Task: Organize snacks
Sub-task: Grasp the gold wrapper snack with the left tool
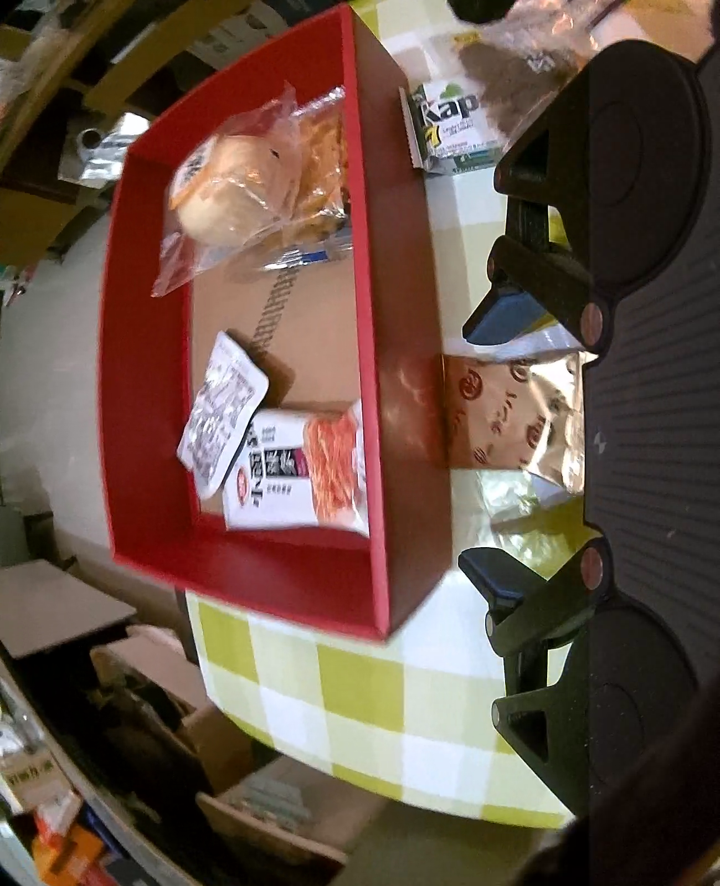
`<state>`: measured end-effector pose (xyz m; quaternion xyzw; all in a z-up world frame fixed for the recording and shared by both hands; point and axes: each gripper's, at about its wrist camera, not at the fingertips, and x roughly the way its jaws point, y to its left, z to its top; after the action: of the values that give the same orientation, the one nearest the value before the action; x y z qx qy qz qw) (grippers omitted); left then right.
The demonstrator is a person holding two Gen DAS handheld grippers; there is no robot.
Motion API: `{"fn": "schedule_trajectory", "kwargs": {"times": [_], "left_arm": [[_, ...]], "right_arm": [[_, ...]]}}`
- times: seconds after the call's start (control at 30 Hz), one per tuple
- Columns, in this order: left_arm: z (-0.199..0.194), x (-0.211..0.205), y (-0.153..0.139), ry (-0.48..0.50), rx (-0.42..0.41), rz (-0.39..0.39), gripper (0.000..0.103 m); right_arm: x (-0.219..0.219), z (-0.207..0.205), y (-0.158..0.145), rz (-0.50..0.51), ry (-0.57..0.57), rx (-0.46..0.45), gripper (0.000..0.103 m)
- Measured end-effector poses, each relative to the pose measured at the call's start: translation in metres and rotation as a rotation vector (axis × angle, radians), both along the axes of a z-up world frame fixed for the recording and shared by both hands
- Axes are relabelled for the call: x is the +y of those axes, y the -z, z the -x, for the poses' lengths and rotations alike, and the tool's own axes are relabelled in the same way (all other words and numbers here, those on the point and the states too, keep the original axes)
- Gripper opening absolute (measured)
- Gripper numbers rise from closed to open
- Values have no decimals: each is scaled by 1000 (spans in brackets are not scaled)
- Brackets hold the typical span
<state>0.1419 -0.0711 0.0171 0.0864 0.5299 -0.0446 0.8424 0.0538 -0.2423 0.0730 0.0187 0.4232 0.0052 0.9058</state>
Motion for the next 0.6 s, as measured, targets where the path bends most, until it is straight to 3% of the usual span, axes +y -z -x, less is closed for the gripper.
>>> {"fn": "schedule_trajectory", "kwargs": {"times": [0.07,0.1,0.17,0.23,0.37,0.6], "left_arm": [[-3,-2,8,-3,25,-13,74],[-4,-1,9,-6,34,1,73],[-3,1,7,-5,49,34,58],[0,1,5,-3,64,54,52],[12,-1,3,15,76,29,48],[39,12,-18,37,64,60,46]], "right_arm": [[-9,-1,3,1,11,12,66],[-14,-2,5,-2,14,19,66],[-22,-3,8,-10,17,31,66],[-28,-4,11,-23,30,50,66],[-30,-5,15,-39,32,75,66],[-27,-2,20,-117,12,137,66]]}}
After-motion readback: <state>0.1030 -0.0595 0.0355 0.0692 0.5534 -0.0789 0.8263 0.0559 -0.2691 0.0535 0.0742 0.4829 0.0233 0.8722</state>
